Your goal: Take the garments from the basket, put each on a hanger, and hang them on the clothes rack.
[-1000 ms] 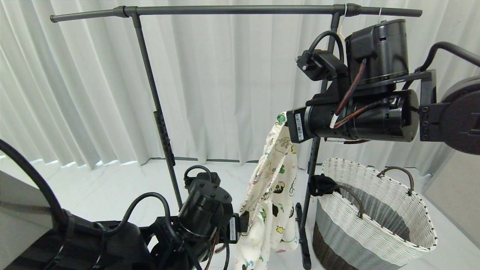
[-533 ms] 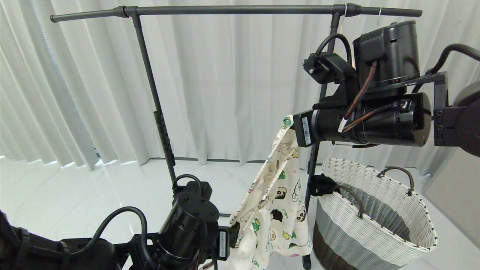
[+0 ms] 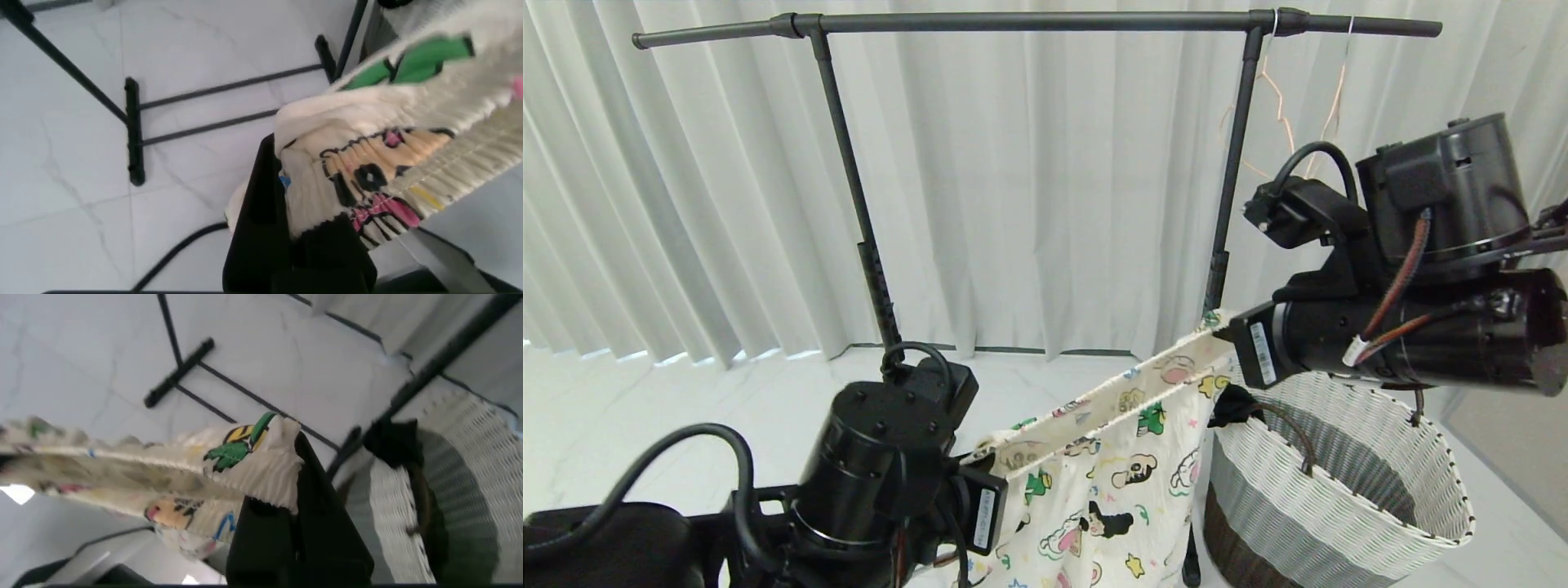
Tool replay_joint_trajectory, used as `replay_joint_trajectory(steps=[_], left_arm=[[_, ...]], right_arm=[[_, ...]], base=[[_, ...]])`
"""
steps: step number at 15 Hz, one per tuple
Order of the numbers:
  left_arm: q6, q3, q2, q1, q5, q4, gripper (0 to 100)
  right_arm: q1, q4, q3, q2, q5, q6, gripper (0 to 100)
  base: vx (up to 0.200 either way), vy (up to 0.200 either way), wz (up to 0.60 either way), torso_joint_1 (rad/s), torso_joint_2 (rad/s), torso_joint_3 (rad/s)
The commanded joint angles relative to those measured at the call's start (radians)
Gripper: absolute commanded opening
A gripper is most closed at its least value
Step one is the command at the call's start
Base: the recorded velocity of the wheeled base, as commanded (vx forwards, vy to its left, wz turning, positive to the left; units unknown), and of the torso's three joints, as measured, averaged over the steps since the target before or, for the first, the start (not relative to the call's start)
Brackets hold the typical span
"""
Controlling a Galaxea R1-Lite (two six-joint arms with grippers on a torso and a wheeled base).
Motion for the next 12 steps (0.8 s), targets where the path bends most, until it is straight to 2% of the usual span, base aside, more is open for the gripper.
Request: replay_joint_trajectory(steps=[1,2,3,4,6,8,10,12], left_arm=[[0.032,-0.158,-0.099,0.048,-0.03,0.175,0],[0.032,-0.265,-0.131,0.051,-0.065,0.35,0],[0.03,-0.374,-0.159,0.051,-0.142,0.491,0],[0.03,-0.456,-0.171,0.051,-0.209,0.56,0],[0.035,-0.572,-0.154,0.05,-0.229,0.585,0],[0.061,-0.632,-0.151,0.048,-0.229,0.602,0],[0.075,-0.697,-0.17,0.048,-0.229,0.691,0],[0.076,-0.741,-0.194,0.045,-0.232,0.741,0]], right_arm=[[-0.016,0.063,0.056,-0.104,-0.011,0.01,0],[-0.016,0.088,0.054,-0.127,-0.009,0.024,0],[-0.016,0.089,0.053,-0.144,-0.011,0.032,0],[-0.016,0.091,0.047,-0.161,-0.011,0.032,0],[-0.016,0.095,0.016,-0.187,-0.012,0.032,0],[-0.011,0.132,-0.078,-0.186,-0.012,0.03,0],[-0.01,0.197,-0.159,-0.178,-0.012,0.026,0],[-0.007,0.2,-0.17,-0.187,-0.012,0.022,0]], base=[[0.0,0.0,0.0,0.0,0.0,0.0],[0.0,0.0,0.0,0.0,0.0,0.0],[0.0,0.0,0.0,0.0,0.0,0.0],[0.0,0.0,0.0,0.0,0.0,0.0],[0.0,0.0,0.0,0.0,0.0,0.0],[0.0,0.0,0.0,0.0,0.0,0.0],[0.0,0.0,0.0,0.0,0.0,0.0],[0.0,0.0,0.0,0.0,0.0,0.0]])
